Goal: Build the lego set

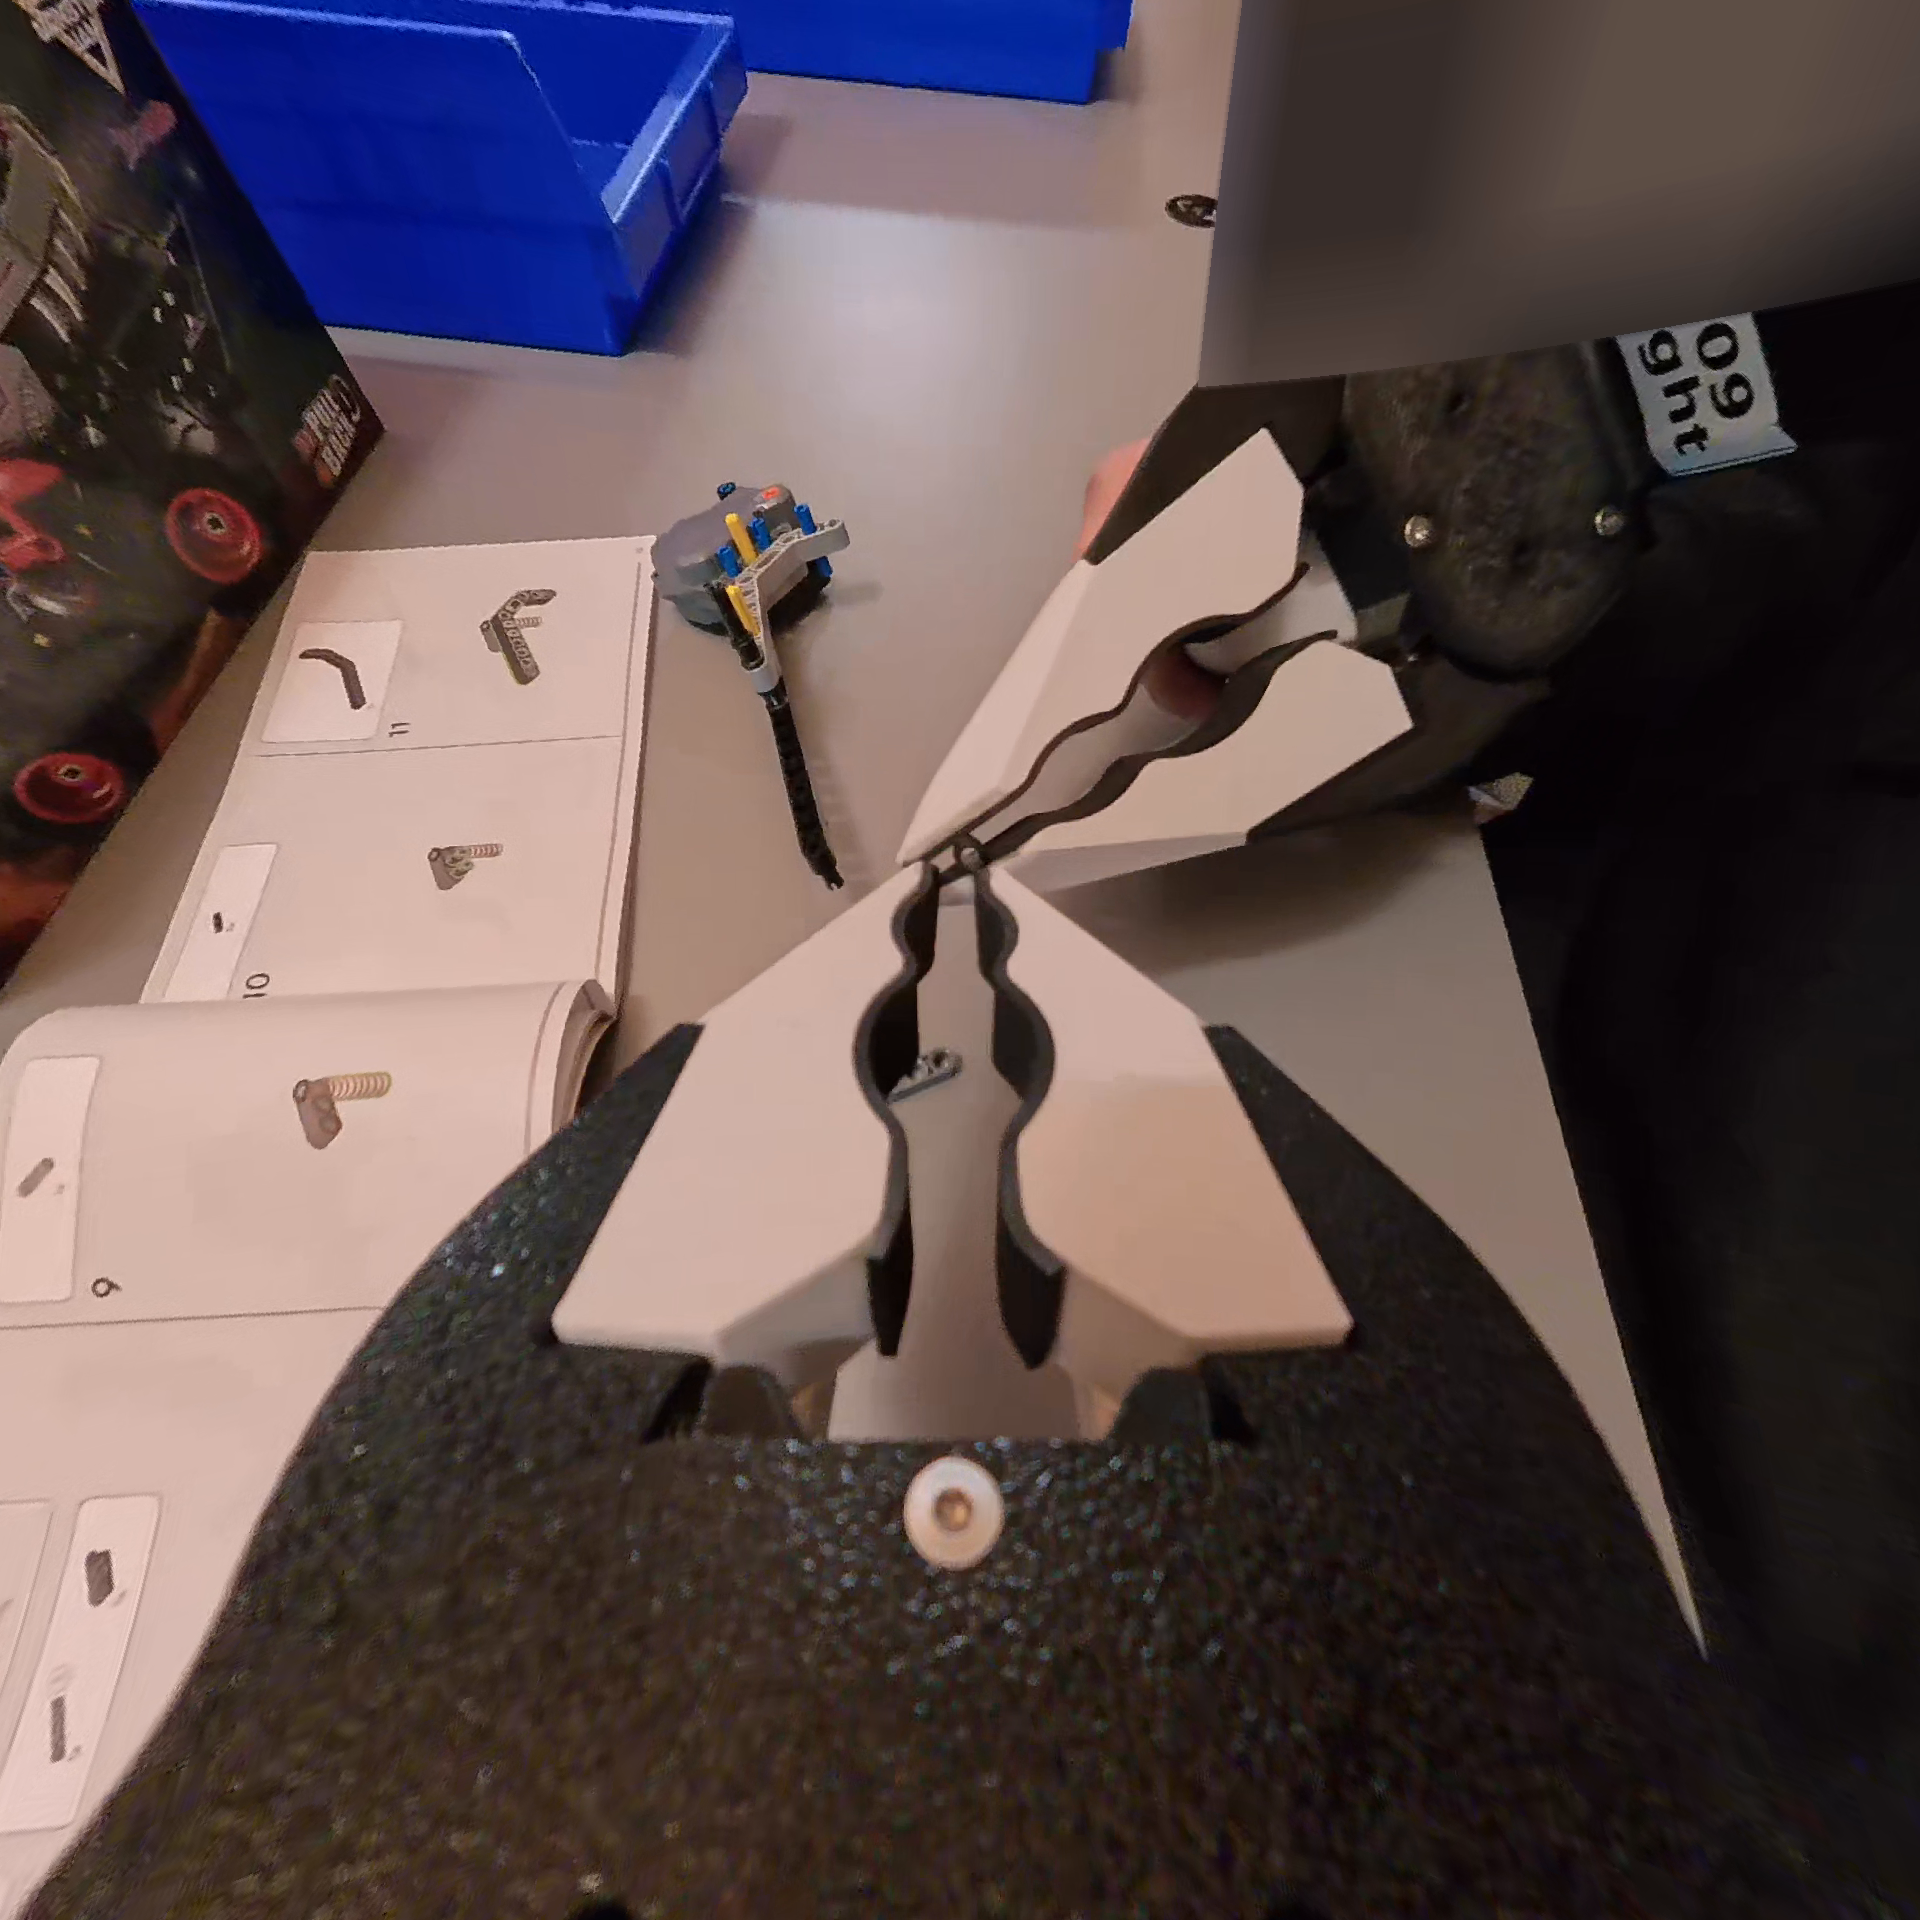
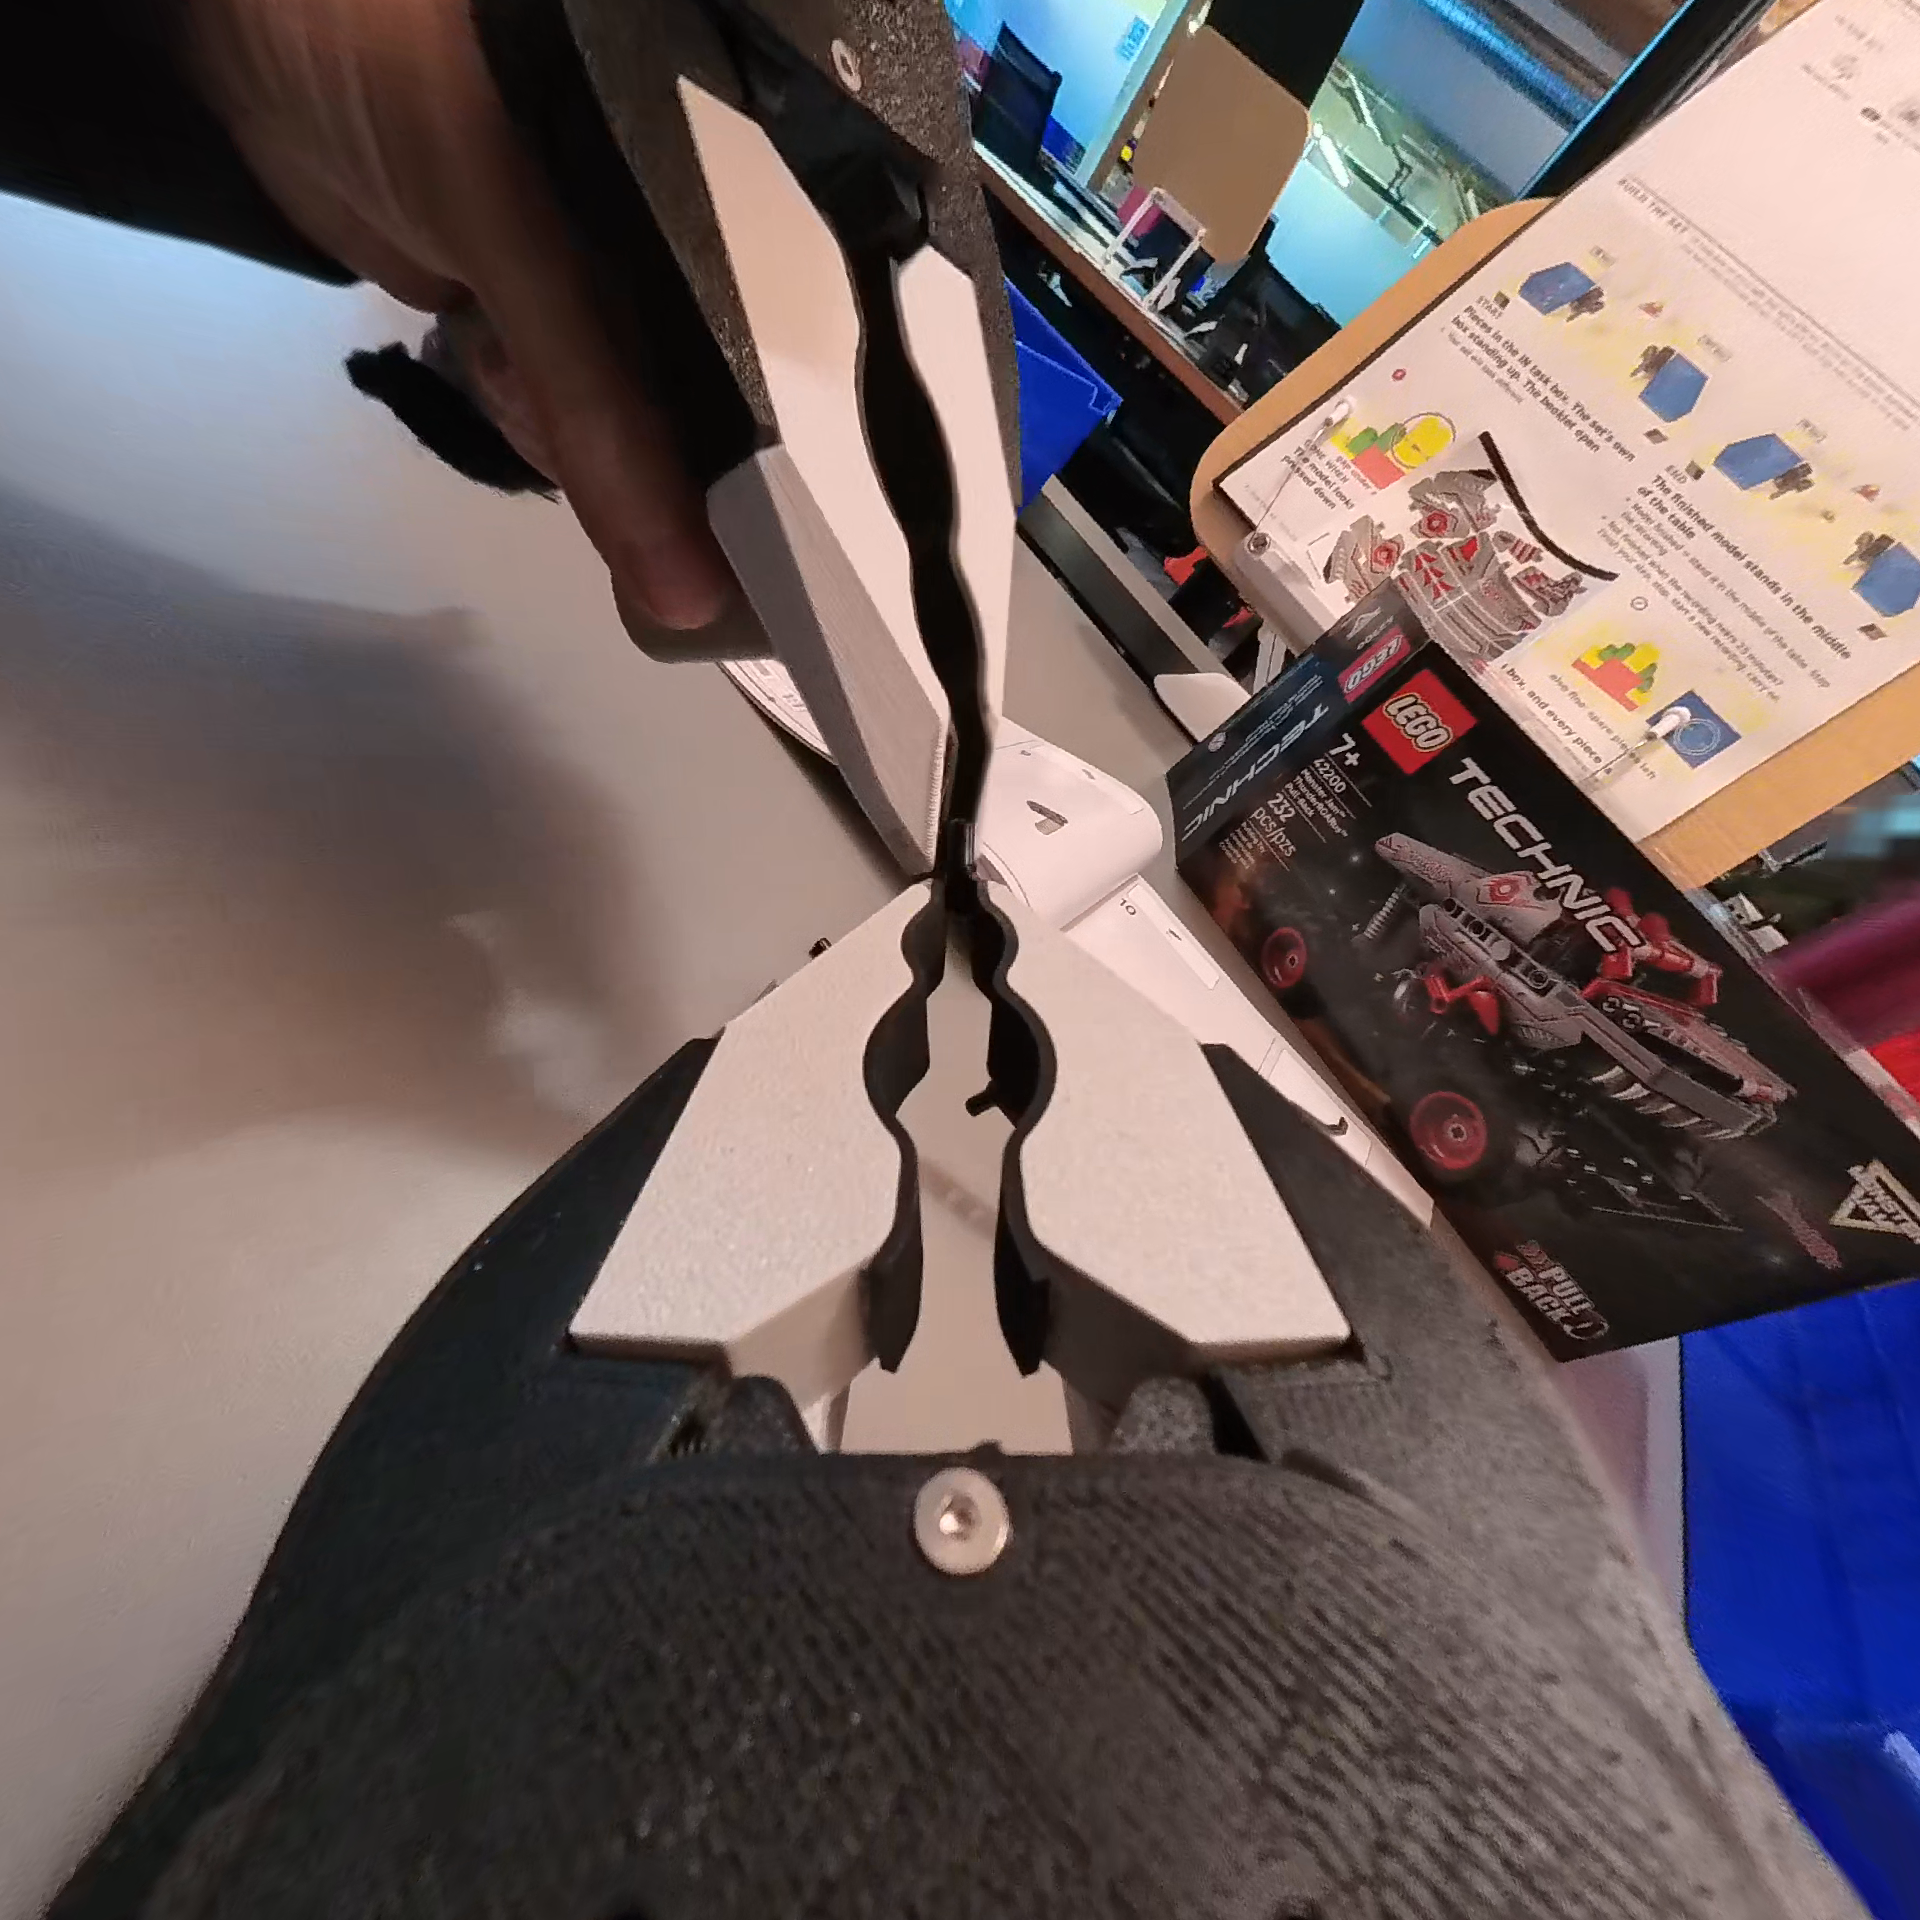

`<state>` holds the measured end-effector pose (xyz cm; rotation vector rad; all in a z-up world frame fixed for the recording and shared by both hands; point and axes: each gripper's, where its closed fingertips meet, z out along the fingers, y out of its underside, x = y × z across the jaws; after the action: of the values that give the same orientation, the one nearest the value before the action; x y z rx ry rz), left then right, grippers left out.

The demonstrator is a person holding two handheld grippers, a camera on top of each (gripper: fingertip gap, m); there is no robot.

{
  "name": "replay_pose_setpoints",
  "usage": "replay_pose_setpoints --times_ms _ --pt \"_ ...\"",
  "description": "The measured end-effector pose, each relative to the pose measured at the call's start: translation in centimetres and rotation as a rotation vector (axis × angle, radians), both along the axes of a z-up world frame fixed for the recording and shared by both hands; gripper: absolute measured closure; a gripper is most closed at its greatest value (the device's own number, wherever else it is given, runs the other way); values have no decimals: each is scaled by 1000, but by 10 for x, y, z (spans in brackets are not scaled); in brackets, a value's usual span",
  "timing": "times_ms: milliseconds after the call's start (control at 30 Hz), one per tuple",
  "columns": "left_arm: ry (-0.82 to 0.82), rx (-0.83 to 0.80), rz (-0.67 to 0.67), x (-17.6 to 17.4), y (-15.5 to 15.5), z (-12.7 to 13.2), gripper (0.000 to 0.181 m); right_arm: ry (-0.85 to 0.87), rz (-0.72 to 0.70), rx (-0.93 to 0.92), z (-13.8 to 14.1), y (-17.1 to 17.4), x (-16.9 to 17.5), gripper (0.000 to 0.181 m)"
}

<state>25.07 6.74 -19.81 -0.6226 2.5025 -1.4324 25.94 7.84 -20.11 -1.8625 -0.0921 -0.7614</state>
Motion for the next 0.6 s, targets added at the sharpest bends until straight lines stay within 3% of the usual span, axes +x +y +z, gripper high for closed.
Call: replay_pose_setpoints --times_ms 600 --pt "-68 -48 -22 -5 -4 12 178 -139 -33 9 12 1 -3 180"
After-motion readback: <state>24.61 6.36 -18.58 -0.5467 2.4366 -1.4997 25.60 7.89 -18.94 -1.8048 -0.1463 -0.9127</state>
